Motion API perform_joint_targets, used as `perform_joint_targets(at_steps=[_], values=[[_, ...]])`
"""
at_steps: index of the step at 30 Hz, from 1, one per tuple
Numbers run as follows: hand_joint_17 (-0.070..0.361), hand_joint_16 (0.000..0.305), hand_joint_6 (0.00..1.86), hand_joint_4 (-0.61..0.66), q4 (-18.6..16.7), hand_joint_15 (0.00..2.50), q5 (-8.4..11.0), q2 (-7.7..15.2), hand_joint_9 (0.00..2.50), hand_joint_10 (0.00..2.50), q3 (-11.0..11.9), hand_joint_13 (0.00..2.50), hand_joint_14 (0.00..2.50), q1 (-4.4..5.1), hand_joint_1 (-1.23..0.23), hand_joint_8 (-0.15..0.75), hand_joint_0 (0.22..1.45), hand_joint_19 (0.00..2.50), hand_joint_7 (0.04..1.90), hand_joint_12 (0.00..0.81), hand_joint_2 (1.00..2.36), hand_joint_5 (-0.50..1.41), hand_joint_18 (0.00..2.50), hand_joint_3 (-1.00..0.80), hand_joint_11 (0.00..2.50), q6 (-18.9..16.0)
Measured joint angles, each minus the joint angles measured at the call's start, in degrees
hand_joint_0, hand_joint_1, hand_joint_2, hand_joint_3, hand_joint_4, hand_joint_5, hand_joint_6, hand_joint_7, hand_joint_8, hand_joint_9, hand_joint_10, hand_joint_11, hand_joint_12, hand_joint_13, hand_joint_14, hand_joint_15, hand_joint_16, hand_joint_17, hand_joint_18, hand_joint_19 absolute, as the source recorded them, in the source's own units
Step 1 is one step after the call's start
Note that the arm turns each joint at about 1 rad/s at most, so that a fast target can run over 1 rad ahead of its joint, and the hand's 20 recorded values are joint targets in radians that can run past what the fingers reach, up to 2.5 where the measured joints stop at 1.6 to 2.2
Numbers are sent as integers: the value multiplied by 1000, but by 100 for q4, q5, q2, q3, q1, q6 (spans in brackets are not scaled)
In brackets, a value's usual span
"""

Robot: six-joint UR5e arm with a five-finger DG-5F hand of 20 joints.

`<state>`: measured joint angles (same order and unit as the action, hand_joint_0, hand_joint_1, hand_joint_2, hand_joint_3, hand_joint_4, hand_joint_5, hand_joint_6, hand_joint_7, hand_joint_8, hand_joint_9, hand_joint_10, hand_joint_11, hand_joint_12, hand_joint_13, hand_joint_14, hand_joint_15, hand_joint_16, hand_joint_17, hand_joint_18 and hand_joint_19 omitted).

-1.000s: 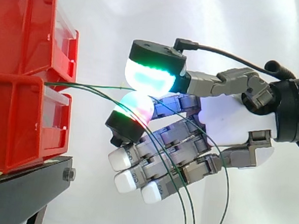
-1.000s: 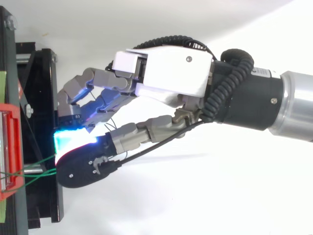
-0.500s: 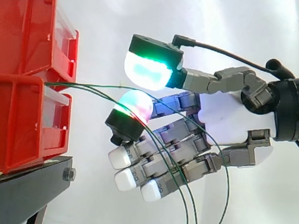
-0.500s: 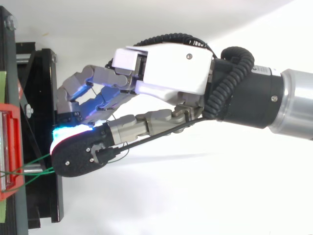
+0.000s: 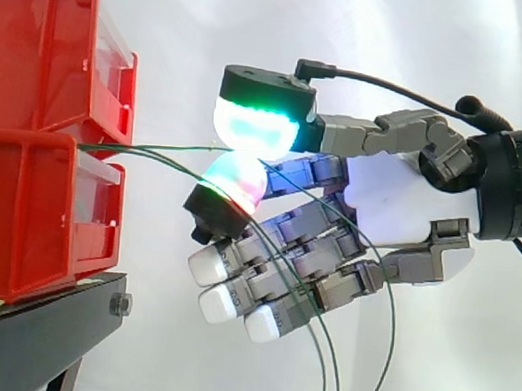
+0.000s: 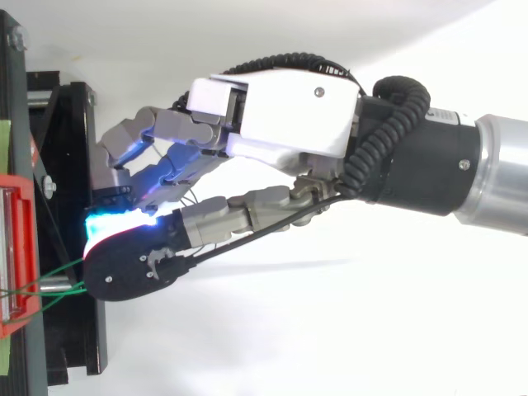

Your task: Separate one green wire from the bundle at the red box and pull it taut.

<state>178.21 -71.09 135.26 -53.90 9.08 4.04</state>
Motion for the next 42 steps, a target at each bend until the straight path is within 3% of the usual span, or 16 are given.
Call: perform_joint_targets(at_steps=[10, 14, 25, 37, 42], values=[[127, 57, 895, -38, 182, 294, 6, 1, 914, 19, 12, 730, 14, -26, -735, 266, 643, 437, 1147, 344, 1027, -173, 647, -100, 481, 20], [126, 56, 910, -62, 236, 315, 10, 0, 960, 19, -156, 755, 14, -27, -731, 270, 646, 434, 1166, 345, 1028, -171, 675, -49, 502, 17], [127, 57, 916, -48, -390, 325, 20, 2, 975, 20, -706, 760, 14, 2, -720, 272, 648, 434, 1161, 350, 1026, -170, 674, -43, 521, -3], [129, 57, 921, -54, -538, 340, 0, 1, 1005, 22, -758, 775, 15, 17, -718, 279, 647, 442, 1171, 350, 1025, -165, 684, -17, 550, -18], [129, 57, 921, -50, -505, 337, -50, -80, 1010, 23, -761, 776, 14, -24, -718, 281, 646, 438, 1170, 355, 1025, -164, 685, -13, 560, -100]])
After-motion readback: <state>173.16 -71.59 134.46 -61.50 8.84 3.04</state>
